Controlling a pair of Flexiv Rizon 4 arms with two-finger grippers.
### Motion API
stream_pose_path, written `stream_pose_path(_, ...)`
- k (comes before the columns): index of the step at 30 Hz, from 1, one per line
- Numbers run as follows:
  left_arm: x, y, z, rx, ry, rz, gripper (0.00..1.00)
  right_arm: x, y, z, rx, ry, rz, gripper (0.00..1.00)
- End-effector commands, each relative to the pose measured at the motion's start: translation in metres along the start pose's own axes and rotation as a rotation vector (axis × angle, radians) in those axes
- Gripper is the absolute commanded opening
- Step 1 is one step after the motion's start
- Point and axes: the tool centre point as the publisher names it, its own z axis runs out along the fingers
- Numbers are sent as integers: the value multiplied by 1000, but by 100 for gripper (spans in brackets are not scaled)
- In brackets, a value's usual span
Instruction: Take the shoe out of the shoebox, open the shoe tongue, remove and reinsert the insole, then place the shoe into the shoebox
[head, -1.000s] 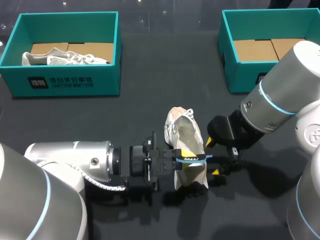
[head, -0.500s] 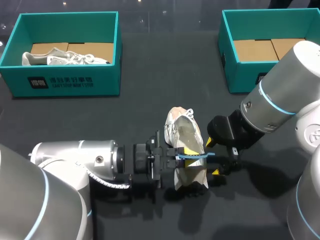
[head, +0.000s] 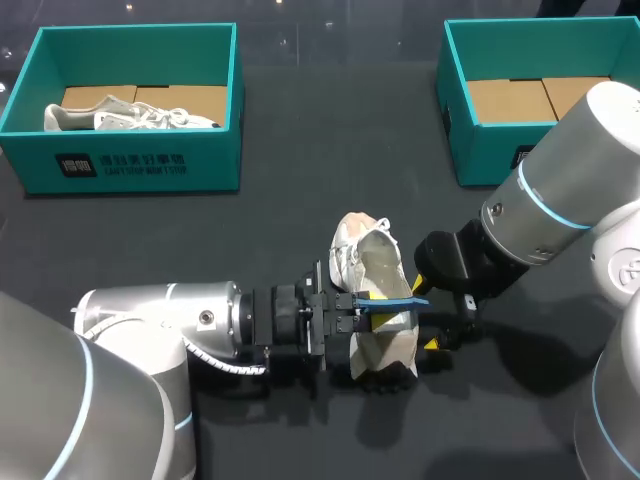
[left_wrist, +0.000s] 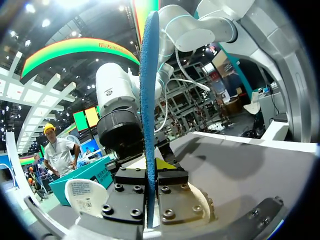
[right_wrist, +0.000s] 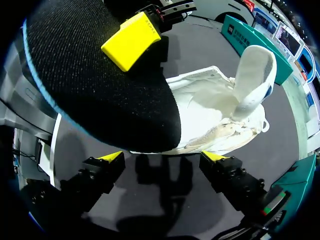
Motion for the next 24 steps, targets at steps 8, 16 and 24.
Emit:
stream_pose_path(8,2,-2,-10,-57,-24,8,0,1,0,1,2,-4,0,100)
stream_pose_path(16,0,11,-16,-67,-32,-2,0,1,0,1,2,-4,0,100)
stream_pose_path(24,-4,26,-15,-76,-30,19,0,1,0,1,2,-4,0,100)
